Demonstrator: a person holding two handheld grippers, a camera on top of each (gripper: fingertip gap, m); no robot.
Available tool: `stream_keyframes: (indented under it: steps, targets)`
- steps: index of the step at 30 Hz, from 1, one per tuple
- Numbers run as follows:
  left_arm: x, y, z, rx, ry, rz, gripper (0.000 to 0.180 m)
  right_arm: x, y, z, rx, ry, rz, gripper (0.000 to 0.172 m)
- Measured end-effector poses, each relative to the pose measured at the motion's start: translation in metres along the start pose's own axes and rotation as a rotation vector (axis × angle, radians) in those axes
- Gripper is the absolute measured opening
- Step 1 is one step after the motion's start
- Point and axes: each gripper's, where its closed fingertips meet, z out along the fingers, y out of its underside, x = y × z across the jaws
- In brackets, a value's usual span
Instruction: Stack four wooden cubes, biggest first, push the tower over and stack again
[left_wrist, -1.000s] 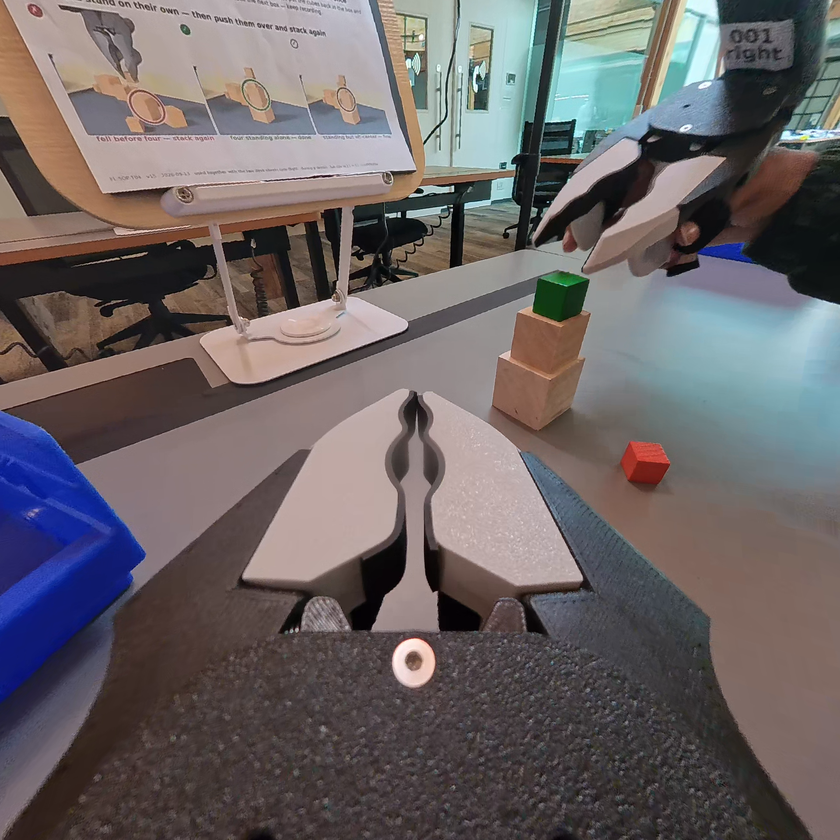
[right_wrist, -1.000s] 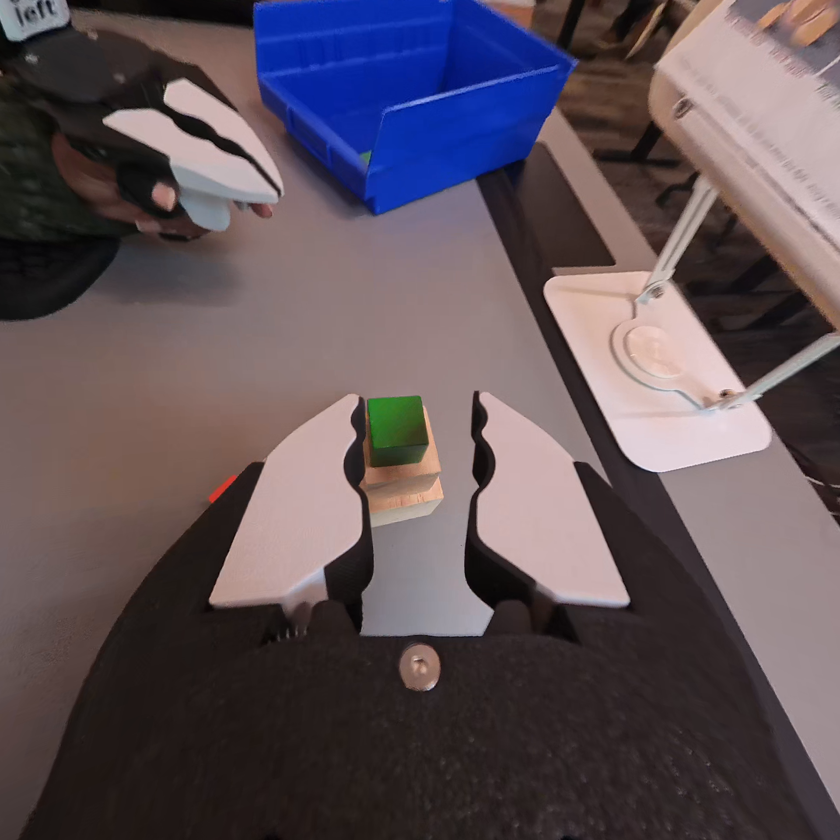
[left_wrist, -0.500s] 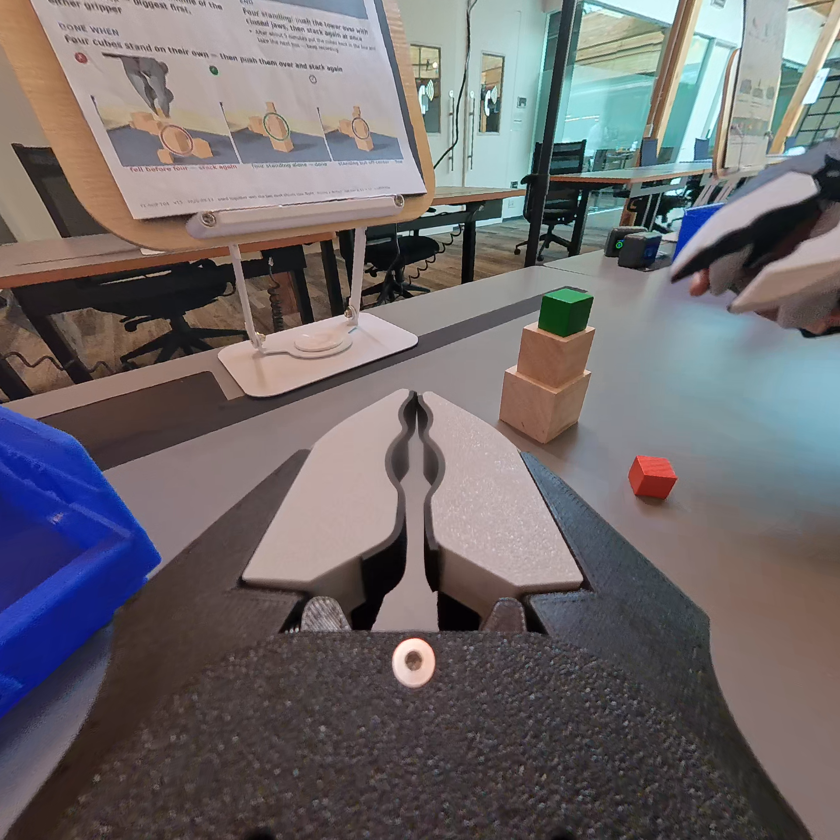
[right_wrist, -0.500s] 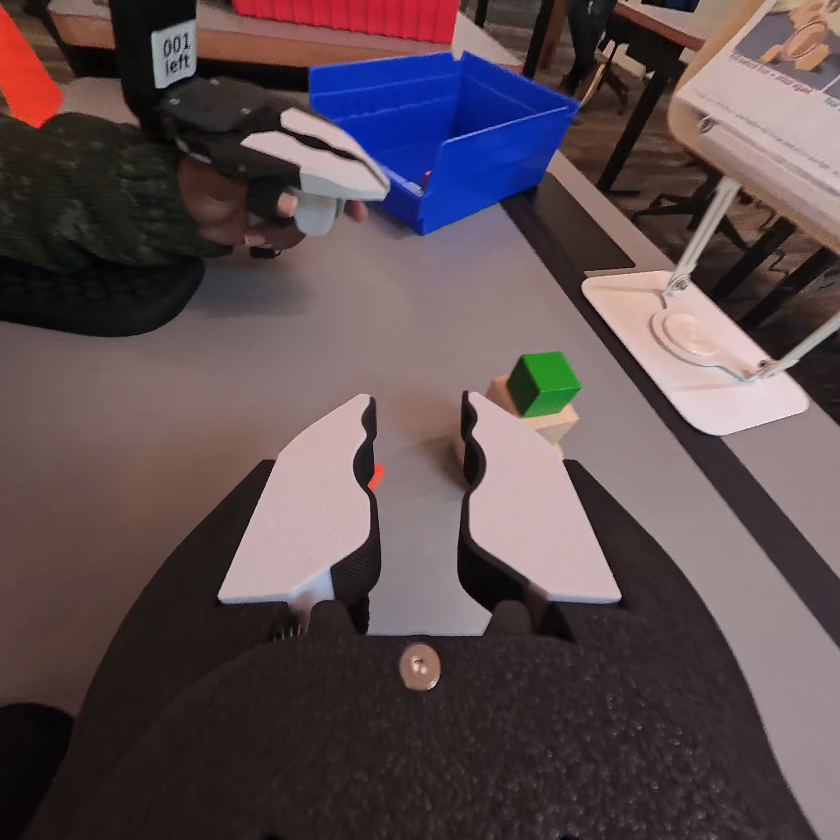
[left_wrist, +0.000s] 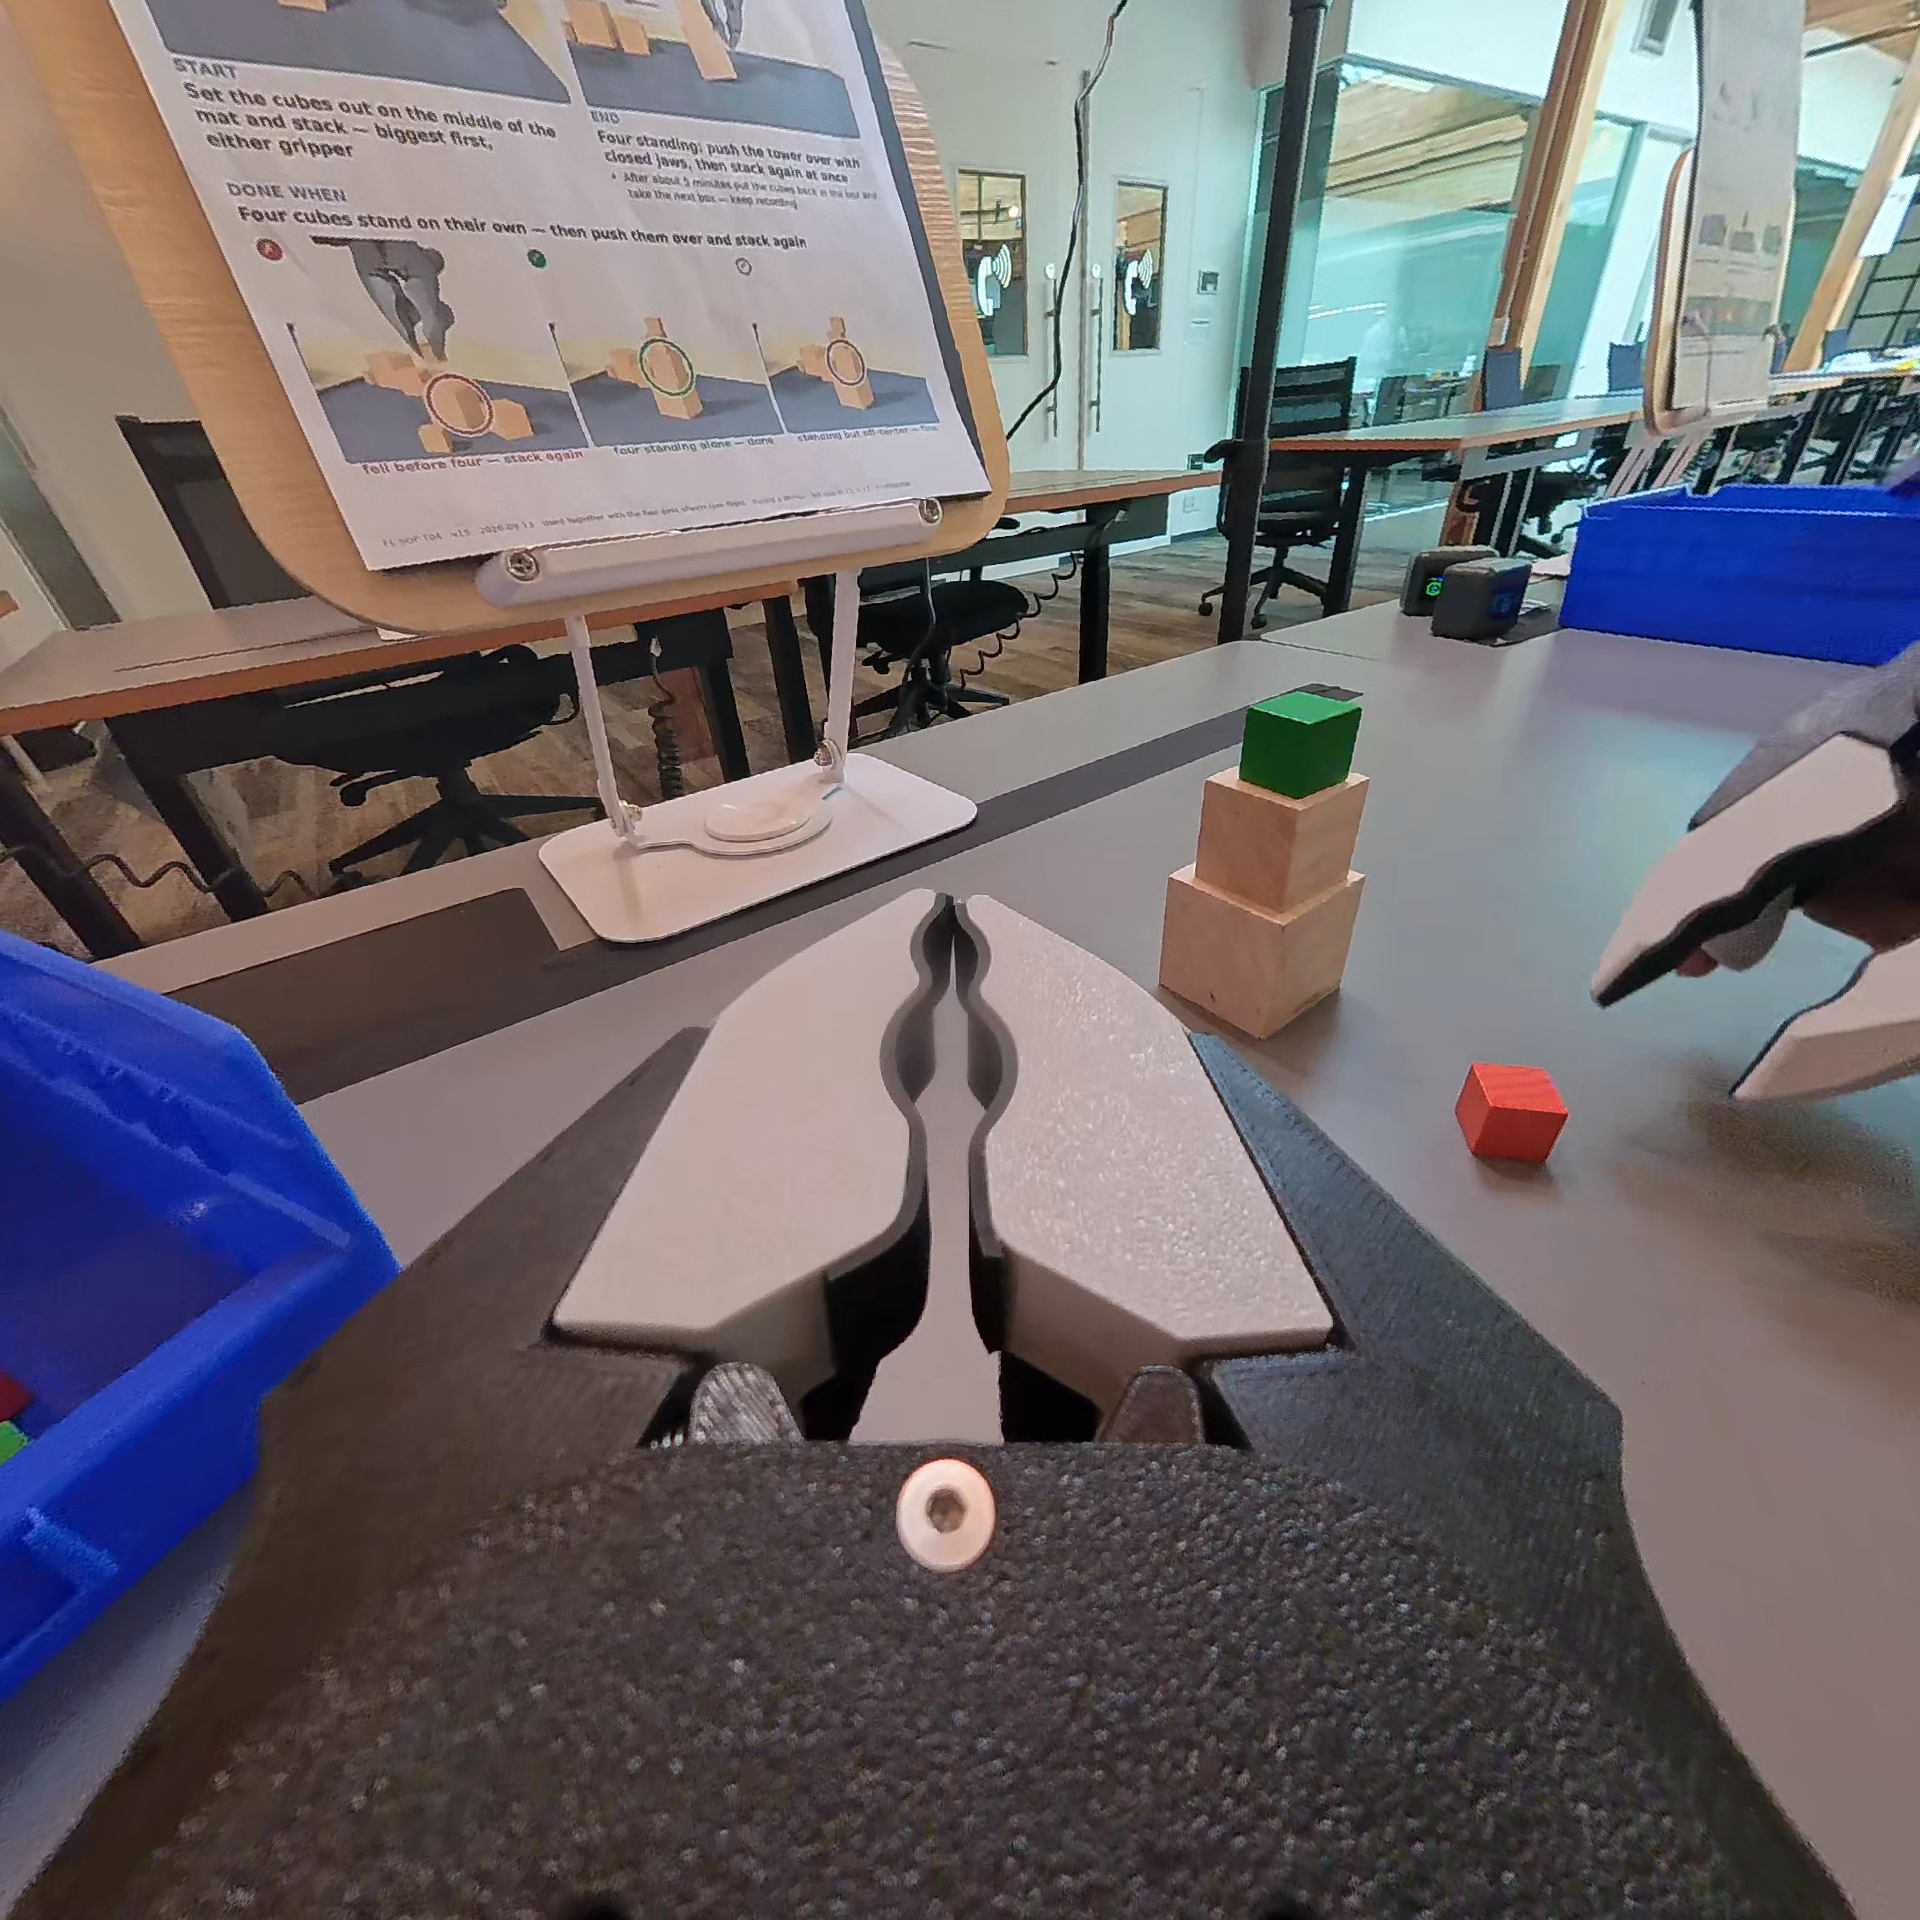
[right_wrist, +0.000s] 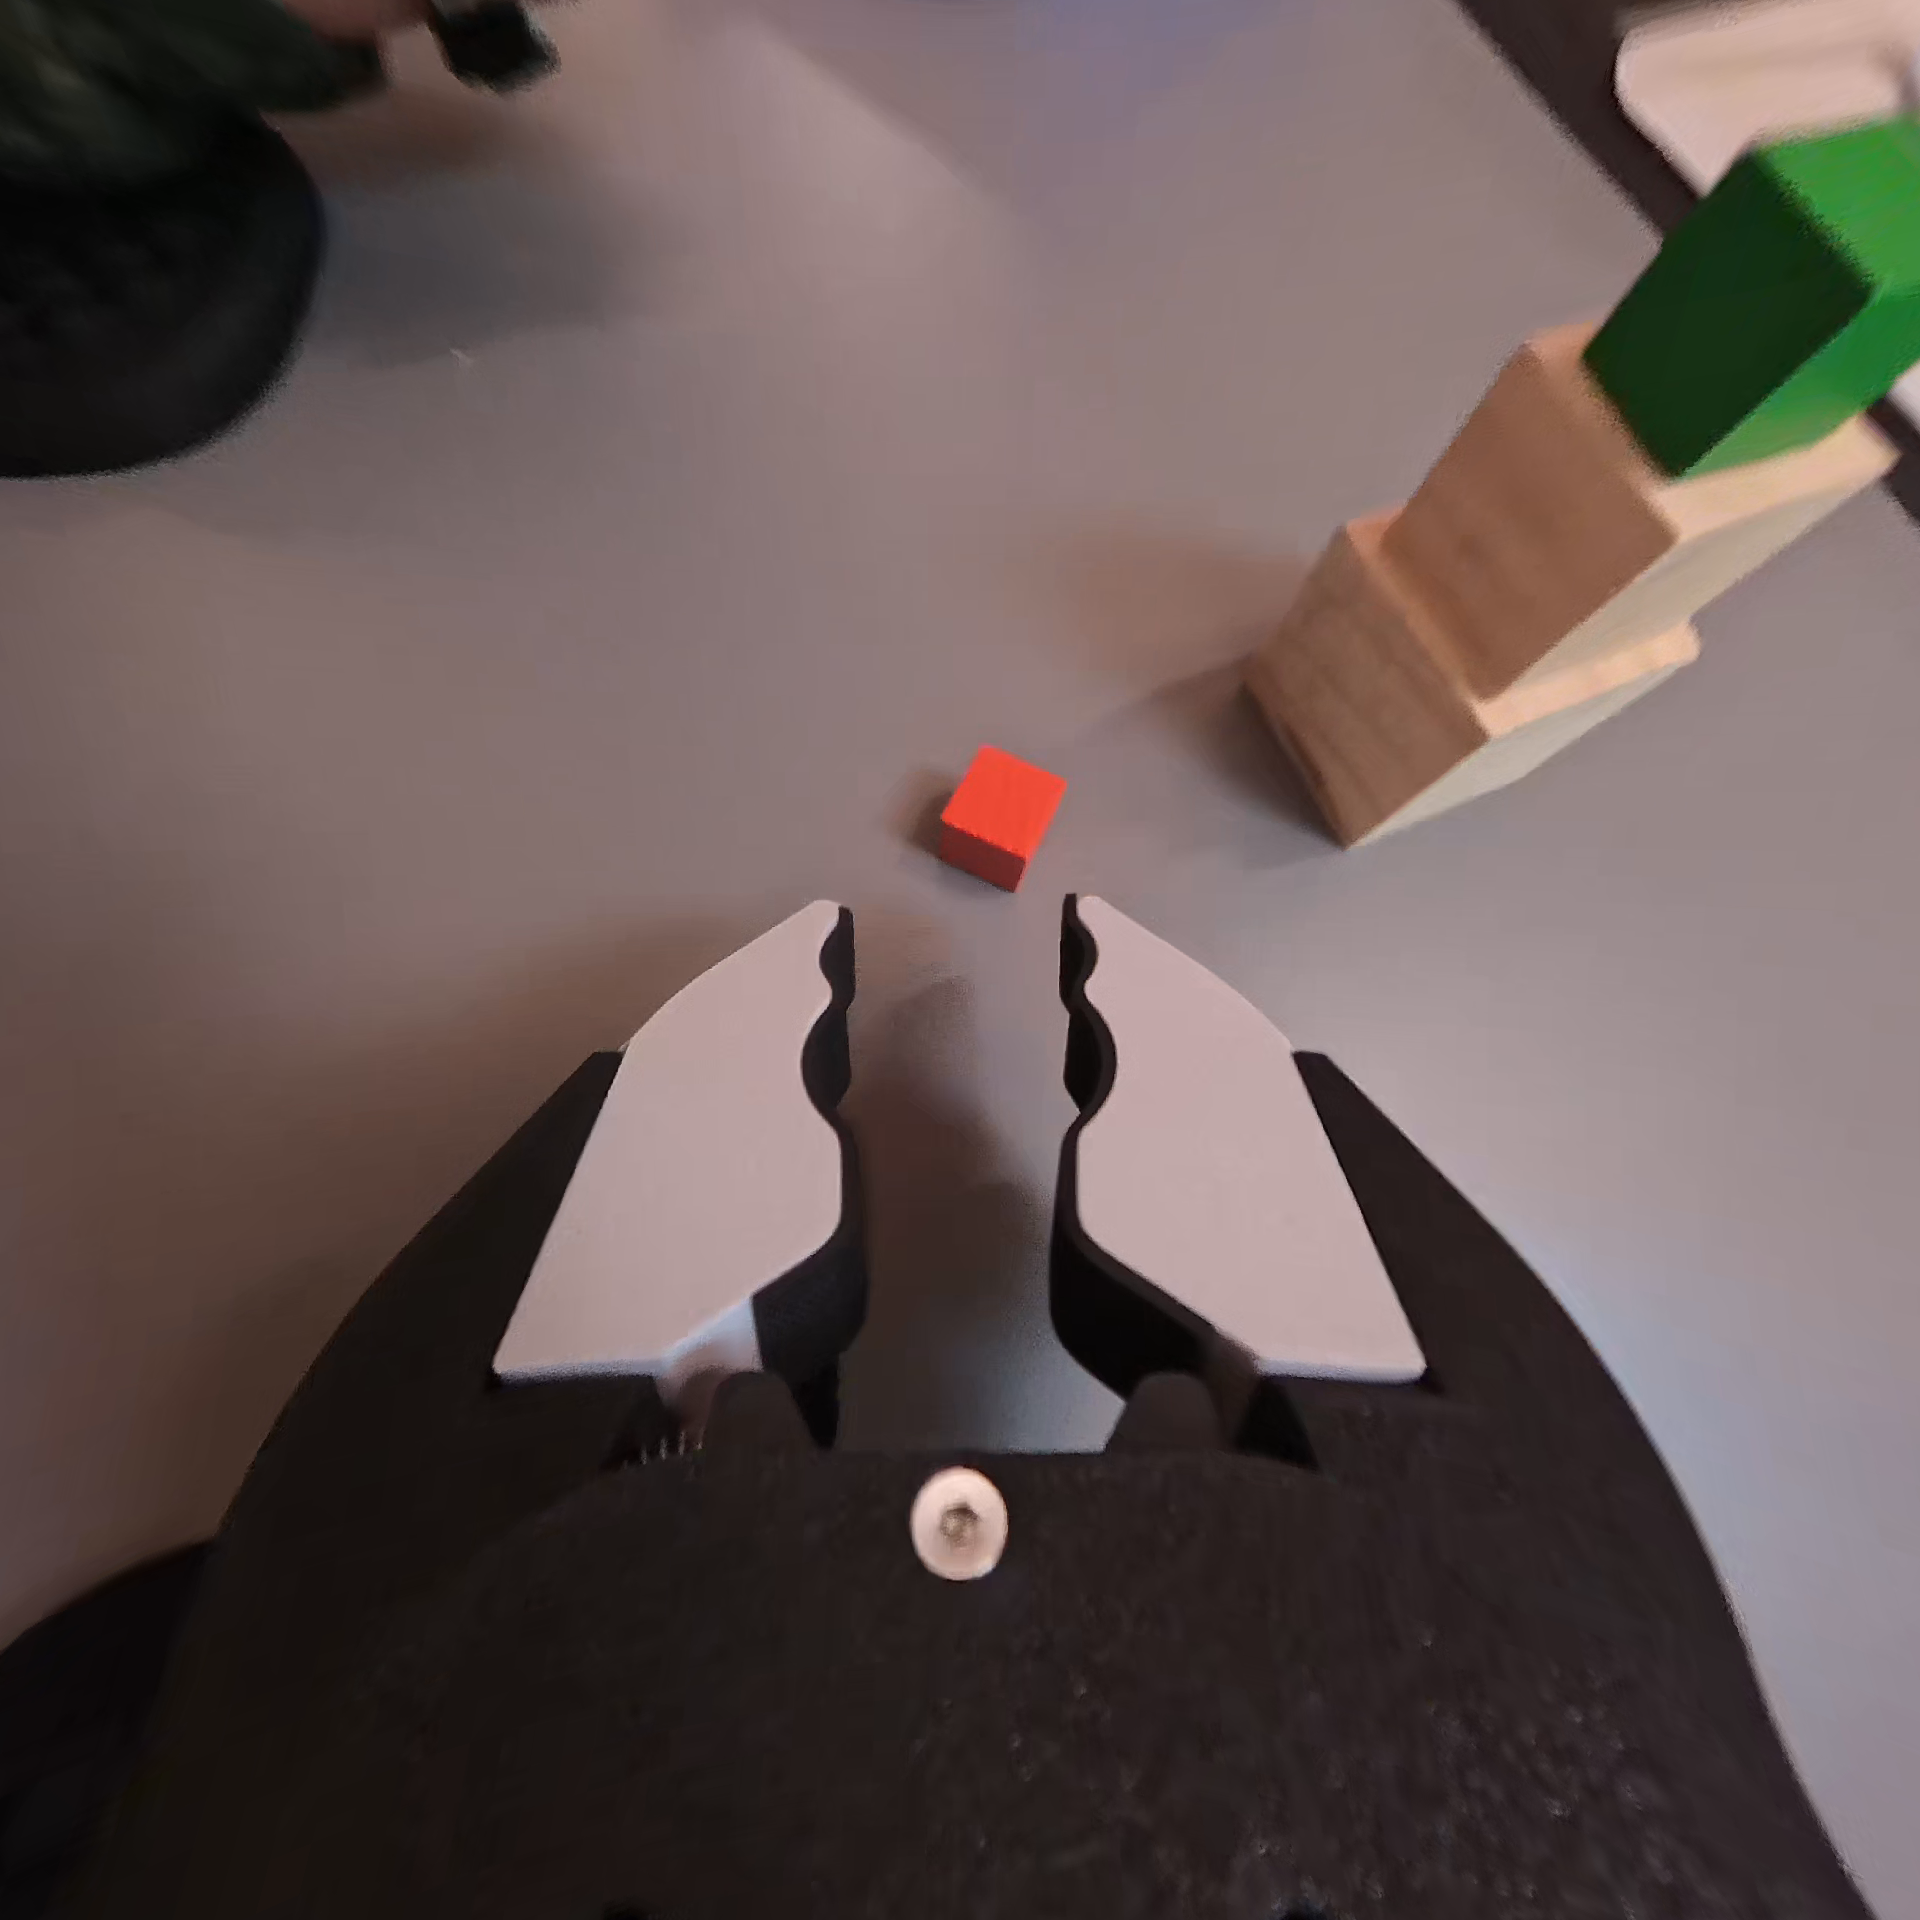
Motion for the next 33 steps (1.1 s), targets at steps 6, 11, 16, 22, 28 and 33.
stream_keyframes:
  steps: [6, 11, 16, 22, 28, 33]
  targets:
    - [0.001, 0.000, 0.001, -0.003, 0.008, -0.003, 0.000, 0.000, 0.004, 0.027, -0.075, 0.083, 0.184, 0.036]
    - [0.002, -0.005, -0.001, 0.012, 0.013, -0.001, 0.000, 0.010, 0.004, 0.043, -0.085, 0.174, 0.205, 0.025]
    - [0.002, -0.007, -0.001, 0.020, 0.018, -0.005, 0.000, 0.016, -0.019, 0.028, 0.017, 0.129, 0.124, 0.022]
    - [0.005, -0.003, 0.001, 0.005, 0.029, -0.001, 0.000, 0.046, -0.082, -0.022, 0.169, -0.003, 0.006, 0.022]
    - [0.004, 0.001, 0.001, -0.010, 0.025, 0.001, 0.000, 0.085, -0.114, -0.035, 0.174, -0.202, -0.142, 0.022]
    - [0.002, 0.000, 0.001, -0.005, 0.014, 0.006, 0.000, 0.105, -0.104, -0.016, 0.097, -0.245, -0.154, 0.022]
